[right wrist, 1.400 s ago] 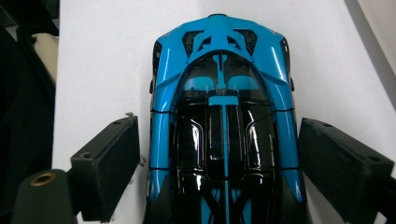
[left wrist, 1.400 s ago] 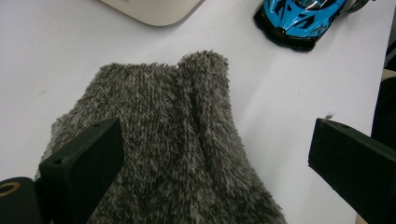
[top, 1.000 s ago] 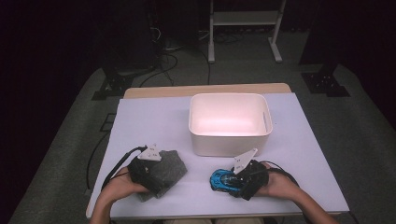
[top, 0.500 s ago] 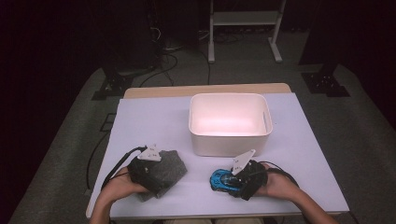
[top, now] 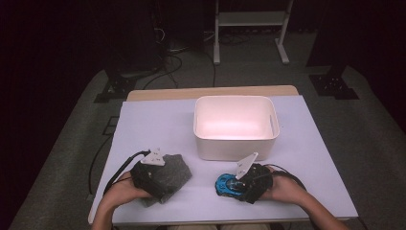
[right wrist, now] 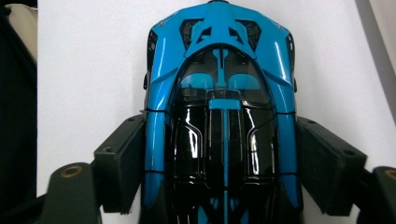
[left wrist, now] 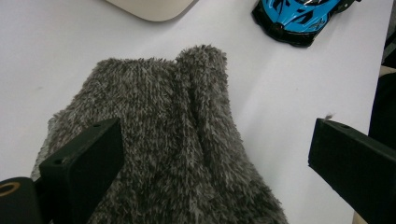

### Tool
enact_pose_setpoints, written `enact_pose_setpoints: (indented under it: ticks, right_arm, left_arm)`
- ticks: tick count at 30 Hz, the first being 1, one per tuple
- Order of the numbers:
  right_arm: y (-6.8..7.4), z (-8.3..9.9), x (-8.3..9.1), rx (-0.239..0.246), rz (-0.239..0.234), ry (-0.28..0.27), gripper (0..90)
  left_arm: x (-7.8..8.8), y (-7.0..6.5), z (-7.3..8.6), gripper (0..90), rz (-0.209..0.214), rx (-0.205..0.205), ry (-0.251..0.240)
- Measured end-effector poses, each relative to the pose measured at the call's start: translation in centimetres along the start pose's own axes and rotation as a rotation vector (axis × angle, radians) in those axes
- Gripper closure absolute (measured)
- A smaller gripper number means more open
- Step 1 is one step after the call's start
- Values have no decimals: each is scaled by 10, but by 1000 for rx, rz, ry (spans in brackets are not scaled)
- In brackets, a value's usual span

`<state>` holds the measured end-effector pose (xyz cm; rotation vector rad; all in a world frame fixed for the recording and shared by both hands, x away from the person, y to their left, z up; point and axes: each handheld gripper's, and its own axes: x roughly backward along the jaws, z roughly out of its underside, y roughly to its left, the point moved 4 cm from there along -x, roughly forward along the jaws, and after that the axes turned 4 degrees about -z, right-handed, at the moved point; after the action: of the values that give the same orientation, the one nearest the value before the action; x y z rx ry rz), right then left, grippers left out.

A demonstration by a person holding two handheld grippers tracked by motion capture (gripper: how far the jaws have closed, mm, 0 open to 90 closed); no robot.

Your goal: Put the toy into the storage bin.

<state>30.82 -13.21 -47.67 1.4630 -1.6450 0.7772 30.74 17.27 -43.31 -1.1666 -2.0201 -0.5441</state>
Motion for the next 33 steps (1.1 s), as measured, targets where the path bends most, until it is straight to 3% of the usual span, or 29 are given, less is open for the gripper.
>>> enact_pose_setpoints:
  ticks: [20,33]
  right_arm:
    - [-1,-2,1,27,-18,21,250]
    - [2,-6,2,36,-41,-3,252]
  left_arm:
    - [1,1,1,29,2,1,-3]
    - [2,1,2,29,3,3,-3]
